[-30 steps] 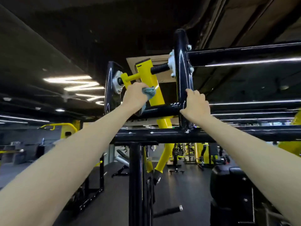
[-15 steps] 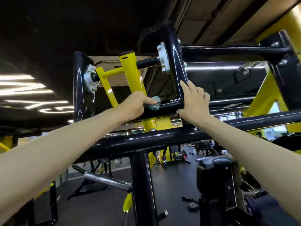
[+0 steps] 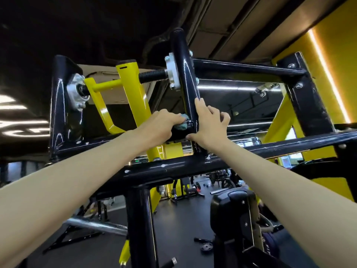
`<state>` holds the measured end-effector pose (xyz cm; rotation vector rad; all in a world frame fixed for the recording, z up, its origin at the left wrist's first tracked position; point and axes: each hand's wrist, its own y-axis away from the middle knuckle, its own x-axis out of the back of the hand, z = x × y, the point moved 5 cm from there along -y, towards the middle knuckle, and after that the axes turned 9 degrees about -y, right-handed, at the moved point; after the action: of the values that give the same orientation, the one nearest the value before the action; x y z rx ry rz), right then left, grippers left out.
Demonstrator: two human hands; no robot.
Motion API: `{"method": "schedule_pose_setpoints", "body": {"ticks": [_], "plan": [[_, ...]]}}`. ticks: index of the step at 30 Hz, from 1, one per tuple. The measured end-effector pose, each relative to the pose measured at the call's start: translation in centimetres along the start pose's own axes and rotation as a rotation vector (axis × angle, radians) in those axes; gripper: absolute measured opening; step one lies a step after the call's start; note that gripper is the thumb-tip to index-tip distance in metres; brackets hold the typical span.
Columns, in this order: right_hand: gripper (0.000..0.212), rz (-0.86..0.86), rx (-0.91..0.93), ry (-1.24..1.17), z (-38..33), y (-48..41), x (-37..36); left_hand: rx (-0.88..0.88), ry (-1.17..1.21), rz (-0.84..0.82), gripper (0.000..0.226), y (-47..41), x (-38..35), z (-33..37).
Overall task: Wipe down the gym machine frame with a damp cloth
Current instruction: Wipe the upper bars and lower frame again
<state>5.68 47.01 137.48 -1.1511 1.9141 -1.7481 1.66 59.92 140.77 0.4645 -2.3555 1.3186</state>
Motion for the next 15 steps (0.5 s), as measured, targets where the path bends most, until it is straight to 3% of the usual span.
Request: {"method": "schedule_pose_setpoints", "body": {"ticks": [5, 9, 12, 15], "plan": [[0.106, 0.016, 0.033, -0.034, 0.3, -0.1, -0.3, 0.021, -0.371, -0.081, 0.054, 1.0, 0.2, 2.4], [0.108, 0.021, -0.001, -0.085, 1.0, -0.1, -0.1, 0.163, -0.326, -0.092, 0.033, -1.1, 0.5, 2.7], [0.107, -0.056, -0.151, -0.066, 1.8, -0.6, -0.3, 0.175, -0.344, -0.091, 0.038, -0.2, 0.3, 3.2], [0.102, -0.084, -0.18, -0.055, 2.1, -0.9, -0.7, 0.175, -0.425, -0.076, 0.035, 0.5, 0.2, 4.4]]}}
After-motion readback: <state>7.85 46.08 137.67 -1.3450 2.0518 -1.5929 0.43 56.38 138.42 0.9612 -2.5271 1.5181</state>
